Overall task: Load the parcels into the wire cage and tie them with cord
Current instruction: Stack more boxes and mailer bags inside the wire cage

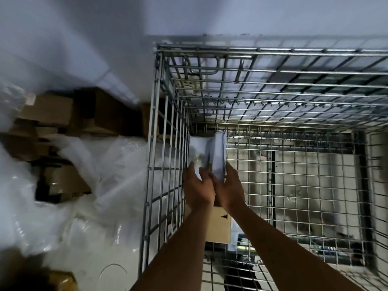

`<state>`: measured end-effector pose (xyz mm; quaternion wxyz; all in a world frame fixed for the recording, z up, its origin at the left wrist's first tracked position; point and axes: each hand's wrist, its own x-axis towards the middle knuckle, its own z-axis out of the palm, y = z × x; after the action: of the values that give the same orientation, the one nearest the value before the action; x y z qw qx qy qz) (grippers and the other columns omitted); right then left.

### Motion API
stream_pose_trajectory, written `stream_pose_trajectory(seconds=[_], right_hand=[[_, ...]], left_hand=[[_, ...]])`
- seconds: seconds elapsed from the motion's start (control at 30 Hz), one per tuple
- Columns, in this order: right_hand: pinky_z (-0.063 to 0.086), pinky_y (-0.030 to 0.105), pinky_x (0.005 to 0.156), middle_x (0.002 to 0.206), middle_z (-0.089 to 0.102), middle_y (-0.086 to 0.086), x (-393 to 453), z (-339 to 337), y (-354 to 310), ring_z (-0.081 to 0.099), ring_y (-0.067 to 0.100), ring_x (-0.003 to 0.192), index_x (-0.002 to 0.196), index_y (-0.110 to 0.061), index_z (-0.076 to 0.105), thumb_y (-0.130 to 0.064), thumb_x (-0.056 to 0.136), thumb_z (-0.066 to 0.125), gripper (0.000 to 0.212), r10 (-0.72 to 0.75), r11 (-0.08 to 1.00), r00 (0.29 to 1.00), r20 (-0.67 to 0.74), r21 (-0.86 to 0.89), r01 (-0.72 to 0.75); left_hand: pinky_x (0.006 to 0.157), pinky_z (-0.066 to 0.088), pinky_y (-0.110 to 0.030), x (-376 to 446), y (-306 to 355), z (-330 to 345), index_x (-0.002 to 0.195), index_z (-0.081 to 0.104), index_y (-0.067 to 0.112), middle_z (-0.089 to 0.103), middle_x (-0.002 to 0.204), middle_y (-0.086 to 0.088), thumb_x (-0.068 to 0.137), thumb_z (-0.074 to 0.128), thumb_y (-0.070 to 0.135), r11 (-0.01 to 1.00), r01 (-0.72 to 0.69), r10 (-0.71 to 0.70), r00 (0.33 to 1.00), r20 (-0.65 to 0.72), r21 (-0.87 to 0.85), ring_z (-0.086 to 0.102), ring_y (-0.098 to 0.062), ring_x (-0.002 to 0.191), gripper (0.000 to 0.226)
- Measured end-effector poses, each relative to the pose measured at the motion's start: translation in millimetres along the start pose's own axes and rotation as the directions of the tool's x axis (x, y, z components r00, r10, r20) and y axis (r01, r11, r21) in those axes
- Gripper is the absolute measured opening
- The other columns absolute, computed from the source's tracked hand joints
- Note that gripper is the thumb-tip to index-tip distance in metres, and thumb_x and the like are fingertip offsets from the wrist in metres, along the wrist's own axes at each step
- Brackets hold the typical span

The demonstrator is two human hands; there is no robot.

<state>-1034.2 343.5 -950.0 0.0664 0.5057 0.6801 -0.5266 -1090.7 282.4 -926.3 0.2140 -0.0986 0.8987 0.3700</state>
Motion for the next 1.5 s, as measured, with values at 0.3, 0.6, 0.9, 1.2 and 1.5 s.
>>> stream_pose_trajectory(seconds=[0.3, 0.6, 0.9, 1.2, 1.5], right_hand=[[0.055, 0.052, 0.098, 0.134, 0.061, 0.003, 18, -15, 14, 0.062, 0.03, 0.12, 0.141, -0.029, 0.037, -0.069, 0.06, 0.082, 0.101, 0.144, 0.989, 0.987, -0.076, 0.049, -0.14], [0.049, 0.064, 0.104, 0.164, 0.032, 0.009, 30, -21, 79, 0.045, 0.037, 0.142, 0.153, -0.041, 0.023, -0.087, 0.054, 0.075, 0.121, 0.301, 0.919, 0.953, 0.014, 0.264, -0.294], [0.03, 0.04, 0.12, 0.161, 0.041, 0.01, -16, -72, -40, 0.039, 0.03, 0.147, 0.156, -0.017, 0.041, -0.058, 0.105, 0.034, 0.066, 0.144, 0.988, 0.989, -0.004, 0.054, -0.144], [0.033, 0.033, 0.113, 0.157, 0.048, 0.012, -131, -220, -302, 0.043, 0.029, 0.146, 0.152, -0.014, 0.047, -0.057, 0.106, 0.028, 0.065, -0.266, 0.939, 0.963, -0.054, -0.239, 0.246], [0.026, 0.036, 0.122, 0.161, 0.042, 0.009, -337, -243, -567, 0.038, 0.027, 0.15, 0.155, -0.011, 0.043, -0.066, 0.102, 0.02, 0.079, -0.596, 0.706, 0.799, 0.073, -0.425, 0.566]], left_hand=[[0.117, 0.037, -0.037, 5, -16, 6, 0.149, 0.05, 0.015, 0.049, 0.155, -0.007, 0.108, 0.04, 0.029, 0.993, 0.115, -0.114, 0.991, 0.073, -0.003, 0.046, -0.026, 0.144, 0.044], [0.117, 0.037, -0.038, 0, -18, 3, 0.15, 0.049, 0.017, 0.049, 0.156, -0.007, 0.108, 0.037, 0.032, 0.981, 0.196, -0.195, 0.976, 0.097, 0.0, 0.046, -0.028, 0.142, 0.046], [0.116, 0.035, -0.035, -28, 53, -31, 0.15, 0.051, 0.019, 0.051, 0.155, -0.003, 0.108, 0.033, 0.035, 0.996, 0.075, -0.086, 0.963, 0.254, 0.052, 0.047, -0.026, 0.142, 0.048], [0.111, 0.043, -0.041, -80, 303, -209, 0.139, 0.058, 0.019, 0.059, 0.144, -0.009, 0.103, 0.023, 0.046, 0.939, -0.34, 0.341, 0.898, 0.278, -0.056, 0.056, -0.031, 0.131, 0.057], [0.125, 0.024, -0.036, -129, 441, -546, 0.155, 0.041, 0.018, 0.04, 0.162, -0.002, 0.109, 0.029, 0.043, 0.806, -0.59, 0.587, 0.807, -0.06, -0.055, 0.035, -0.021, 0.15, 0.054]])
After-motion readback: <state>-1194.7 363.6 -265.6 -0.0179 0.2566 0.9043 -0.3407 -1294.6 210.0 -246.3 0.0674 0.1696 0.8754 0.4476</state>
